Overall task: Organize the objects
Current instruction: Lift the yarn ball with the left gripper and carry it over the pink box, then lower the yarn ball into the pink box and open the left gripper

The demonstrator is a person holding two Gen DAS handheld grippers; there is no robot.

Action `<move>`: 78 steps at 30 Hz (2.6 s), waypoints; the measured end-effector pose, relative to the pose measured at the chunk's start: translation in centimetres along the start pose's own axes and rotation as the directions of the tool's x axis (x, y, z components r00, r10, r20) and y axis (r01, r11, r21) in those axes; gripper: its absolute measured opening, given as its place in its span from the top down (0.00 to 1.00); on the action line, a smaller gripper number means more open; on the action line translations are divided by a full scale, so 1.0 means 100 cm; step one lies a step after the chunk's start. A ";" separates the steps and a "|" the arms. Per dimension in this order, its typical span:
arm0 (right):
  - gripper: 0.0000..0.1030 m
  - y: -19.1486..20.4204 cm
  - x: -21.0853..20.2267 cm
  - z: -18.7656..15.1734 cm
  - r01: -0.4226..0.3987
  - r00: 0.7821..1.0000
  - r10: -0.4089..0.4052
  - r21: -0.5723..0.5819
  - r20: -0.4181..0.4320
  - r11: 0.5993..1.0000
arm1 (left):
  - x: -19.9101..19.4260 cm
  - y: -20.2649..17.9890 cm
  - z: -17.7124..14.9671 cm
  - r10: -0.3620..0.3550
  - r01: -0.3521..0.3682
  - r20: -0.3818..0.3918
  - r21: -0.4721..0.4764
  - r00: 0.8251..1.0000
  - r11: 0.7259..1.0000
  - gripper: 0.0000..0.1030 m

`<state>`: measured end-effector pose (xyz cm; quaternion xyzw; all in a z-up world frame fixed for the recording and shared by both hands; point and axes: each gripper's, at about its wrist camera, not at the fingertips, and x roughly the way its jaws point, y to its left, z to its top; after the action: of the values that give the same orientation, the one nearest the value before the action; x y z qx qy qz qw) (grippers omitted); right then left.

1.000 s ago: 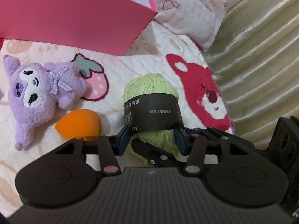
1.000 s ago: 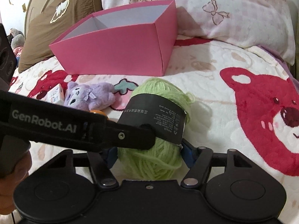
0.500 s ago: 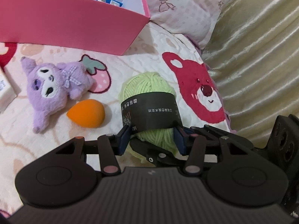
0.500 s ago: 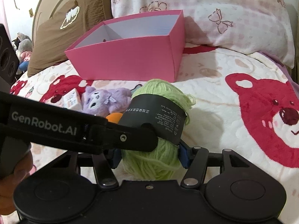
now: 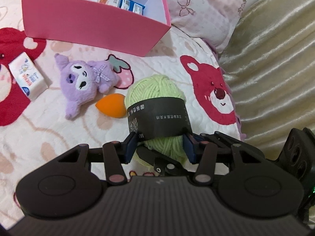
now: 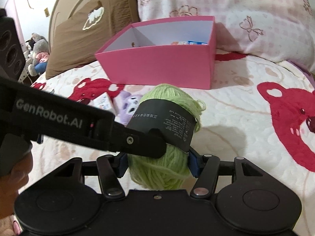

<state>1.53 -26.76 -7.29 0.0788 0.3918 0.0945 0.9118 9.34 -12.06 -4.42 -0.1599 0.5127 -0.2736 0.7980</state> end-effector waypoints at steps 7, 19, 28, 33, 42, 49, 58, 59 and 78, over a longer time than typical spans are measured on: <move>0.38 0.025 -0.021 0.012 0.012 1.000 -0.012 -0.019 0.011 1.000 | -0.032 -0.009 0.002 0.019 -0.020 0.029 0.037 0.999 0.999 0.51; 0.38 0.052 -0.044 0.029 0.021 0.998 -0.017 -0.064 0.058 0.998 | -0.073 -0.015 0.005 0.003 -0.009 0.086 0.062 0.996 0.998 0.51; 0.38 0.067 -0.055 0.043 0.011 0.991 0.006 -0.123 0.132 0.992 | -0.098 -0.012 0.013 -0.015 0.006 0.141 0.063 0.990 0.998 0.51; 0.37 0.072 -0.057 0.051 0.004 0.987 0.020 -0.146 0.157 0.989 | -0.109 -0.012 0.021 -0.010 -0.002 0.163 0.072 0.987 0.997 0.51; 0.37 0.081 -0.049 0.076 -0.016 0.986 0.042 -0.157 0.163 0.987 | -0.120 0.001 0.043 -0.011 -0.001 0.187 0.068 0.982 0.998 0.50; 0.37 0.085 -0.036 0.093 -0.041 0.985 0.063 -0.139 0.159 0.989 | -0.119 0.020 0.063 -0.022 0.013 0.185 0.052 0.982 0.999 0.49; 0.37 0.081 -0.002 0.122 -0.056 0.981 0.086 -0.174 0.172 0.983 | -0.101 0.035 0.109 0.024 -0.030 0.187 0.032 0.982 0.999 0.49; 0.37 0.078 0.003 0.127 -0.063 0.980 0.093 -0.168 0.177 0.984 | -0.099 0.036 0.115 0.031 -0.038 0.190 0.031 0.981 0.999 0.49; 0.37 0.013 0.112 0.197 -0.164 0.978 0.161 0.017 0.134 0.986 | -0.016 0.079 0.215 0.077 -0.079 0.156 0.008 0.985 0.997 0.49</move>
<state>23.31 -24.29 -1.48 0.1293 0.3242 0.1577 0.9237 30.49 -5.34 1.65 -0.1548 0.4527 -0.2327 0.8467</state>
